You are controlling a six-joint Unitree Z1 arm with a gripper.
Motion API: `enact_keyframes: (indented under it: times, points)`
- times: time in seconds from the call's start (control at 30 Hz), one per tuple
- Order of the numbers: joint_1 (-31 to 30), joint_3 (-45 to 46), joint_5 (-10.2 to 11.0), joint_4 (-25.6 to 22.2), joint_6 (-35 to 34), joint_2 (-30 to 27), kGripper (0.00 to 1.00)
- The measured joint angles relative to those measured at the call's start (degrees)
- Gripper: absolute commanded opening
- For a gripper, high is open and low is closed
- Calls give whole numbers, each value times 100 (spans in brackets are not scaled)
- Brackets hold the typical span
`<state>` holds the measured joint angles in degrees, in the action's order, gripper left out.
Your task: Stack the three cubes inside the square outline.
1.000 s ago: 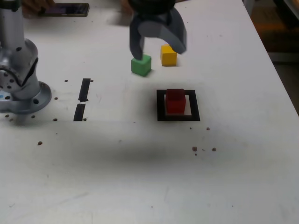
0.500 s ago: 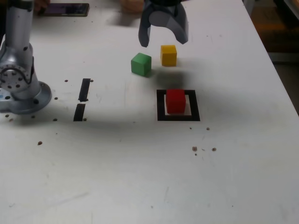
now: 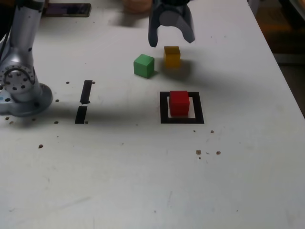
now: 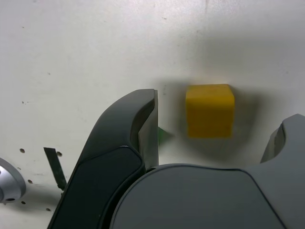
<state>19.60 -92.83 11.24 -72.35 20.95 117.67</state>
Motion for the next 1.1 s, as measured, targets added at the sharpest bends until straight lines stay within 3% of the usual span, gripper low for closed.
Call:
enact_keyframes:
  times: [0.37, 0.8, 0.93, 1.1]
  points:
    - [1, 1, -408, 191, 12, 344, 89]
    - [39, 29, -565, 266, 13, 549, 86]
    - [92, 45, -580, 270, 12, 565, 73]
    - [189, 65, -573, 269, -13, 577, 41]
